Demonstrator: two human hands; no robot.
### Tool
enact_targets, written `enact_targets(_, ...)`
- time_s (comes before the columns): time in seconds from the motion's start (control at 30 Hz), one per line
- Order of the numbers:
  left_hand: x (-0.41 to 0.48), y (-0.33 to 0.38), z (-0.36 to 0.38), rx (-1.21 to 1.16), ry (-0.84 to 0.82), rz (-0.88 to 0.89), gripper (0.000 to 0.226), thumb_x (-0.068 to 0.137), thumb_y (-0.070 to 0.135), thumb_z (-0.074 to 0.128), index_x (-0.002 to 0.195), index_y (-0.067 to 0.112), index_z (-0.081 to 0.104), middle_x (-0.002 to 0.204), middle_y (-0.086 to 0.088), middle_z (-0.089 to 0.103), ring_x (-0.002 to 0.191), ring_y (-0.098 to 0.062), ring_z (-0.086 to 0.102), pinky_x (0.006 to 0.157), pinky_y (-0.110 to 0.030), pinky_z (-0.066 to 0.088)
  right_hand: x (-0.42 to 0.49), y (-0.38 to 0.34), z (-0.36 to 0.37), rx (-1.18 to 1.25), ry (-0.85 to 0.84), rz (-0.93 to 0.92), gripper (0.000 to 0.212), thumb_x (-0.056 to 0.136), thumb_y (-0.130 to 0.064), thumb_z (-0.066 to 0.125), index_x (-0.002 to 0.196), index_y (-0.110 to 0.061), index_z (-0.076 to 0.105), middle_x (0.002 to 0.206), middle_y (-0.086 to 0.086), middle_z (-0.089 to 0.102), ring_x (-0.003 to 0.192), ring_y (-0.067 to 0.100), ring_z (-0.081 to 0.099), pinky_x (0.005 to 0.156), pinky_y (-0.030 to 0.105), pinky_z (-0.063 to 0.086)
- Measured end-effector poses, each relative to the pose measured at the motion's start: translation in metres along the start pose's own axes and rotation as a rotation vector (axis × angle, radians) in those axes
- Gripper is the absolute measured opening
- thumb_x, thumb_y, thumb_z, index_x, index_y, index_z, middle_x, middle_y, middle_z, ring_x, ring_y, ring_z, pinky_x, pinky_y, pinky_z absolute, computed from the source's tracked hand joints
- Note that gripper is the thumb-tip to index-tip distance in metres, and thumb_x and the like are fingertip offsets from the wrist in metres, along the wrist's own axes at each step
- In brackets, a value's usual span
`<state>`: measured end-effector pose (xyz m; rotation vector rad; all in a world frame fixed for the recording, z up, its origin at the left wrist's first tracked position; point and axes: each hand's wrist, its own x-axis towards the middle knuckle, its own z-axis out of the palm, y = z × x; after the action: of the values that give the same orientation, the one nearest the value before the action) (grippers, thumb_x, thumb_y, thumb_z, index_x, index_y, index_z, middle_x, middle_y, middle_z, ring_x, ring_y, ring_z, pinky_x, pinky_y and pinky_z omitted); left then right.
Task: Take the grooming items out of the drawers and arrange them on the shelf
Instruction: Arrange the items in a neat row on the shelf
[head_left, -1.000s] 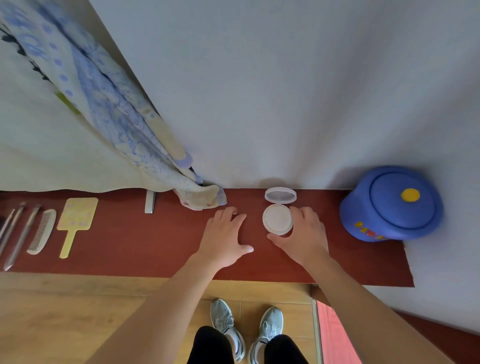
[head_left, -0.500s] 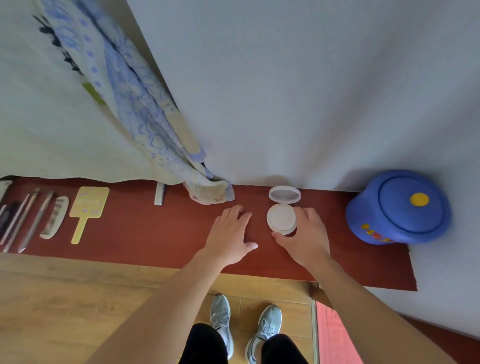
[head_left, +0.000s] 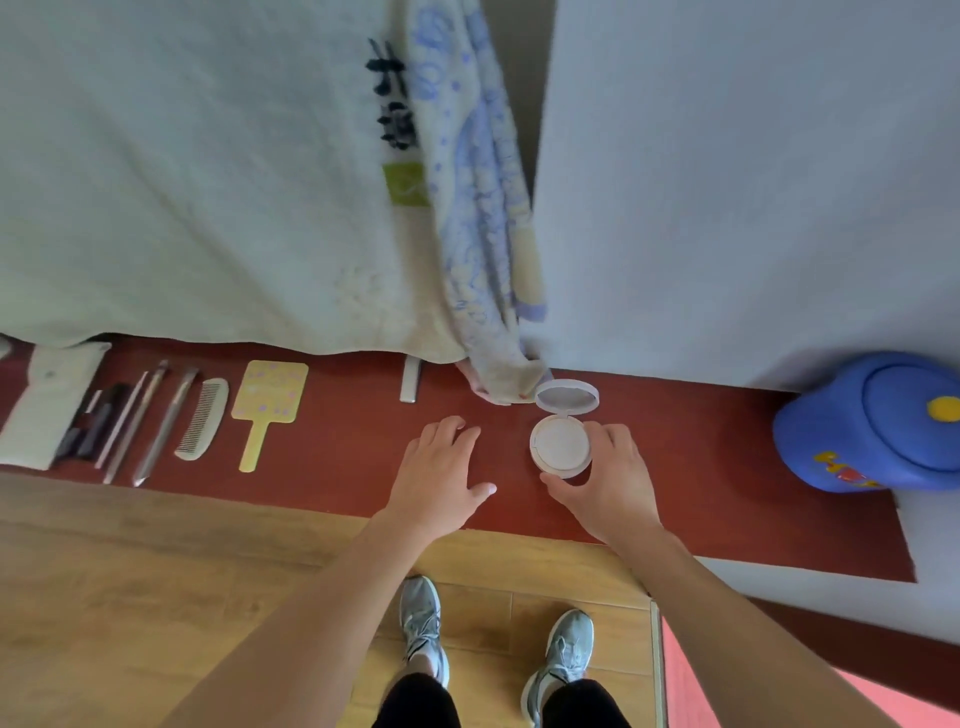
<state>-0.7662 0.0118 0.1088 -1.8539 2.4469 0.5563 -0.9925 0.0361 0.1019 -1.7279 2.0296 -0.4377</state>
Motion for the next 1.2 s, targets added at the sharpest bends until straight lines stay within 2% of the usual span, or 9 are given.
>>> enact_targets(0.23,-0.021,-0.077,-0.018,-0.007,-0.013,-0.044,0.073,0.089,0.055,0.061,0.149,0.022,0.036,0.149,0.001,0.035,0.136,-0.02,0.035,0.111,-0.037,0.035,-0.001,-0.076,0.047,0.008,-0.052,-0.019,0.076,0.066,-0.057,0.078,0.128,-0.023,0.049,0.117,-0.004,0.045,0.107,0.017,0.051,0.093,0.036,0.047)
enact_targets(0.57,-0.033,-0.162,-0.031,0.016,-0.03,-0.072,0.071,0.09,0.053,0.061,0.149,0.021,0.036,0.149,0.001,0.036,0.136,-0.019,0.036,0.112,-0.037,0.035,0.013,-0.151,0.101,-0.012,-0.068,-0.076,0.073,0.067,-0.055,0.078,0.124,-0.019,0.051,0.112,-0.002,0.046,0.102,0.02,0.052,0.089,0.035,0.047)
enact_targets(1.0,-0.037,-0.202,-0.036,-0.036,-0.042,-0.027,0.068,0.089,0.048,0.066,0.144,0.016,0.044,0.14,0.003,0.041,0.128,-0.017,0.041,0.105,-0.03,0.043,0.026,-0.205,0.141,-0.023,-0.094,-0.078,0.074,0.067,-0.054,0.077,0.127,-0.02,0.05,0.116,-0.001,0.046,0.107,0.019,0.05,0.093,0.034,0.046)
enact_targets(1.2,-0.042,-0.205,-0.035,-0.091,-0.031,-0.071,0.061,0.089,0.049,0.065,0.136,0.013,0.049,0.135,0.001,0.042,0.128,-0.017,0.038,0.1,-0.027,0.044,0.029,-0.219,0.15,-0.038,-0.074,-0.095,0.072,0.068,-0.054,0.077,0.125,-0.019,0.051,0.114,-0.001,0.048,0.104,0.019,0.051,0.092,0.034,0.045)
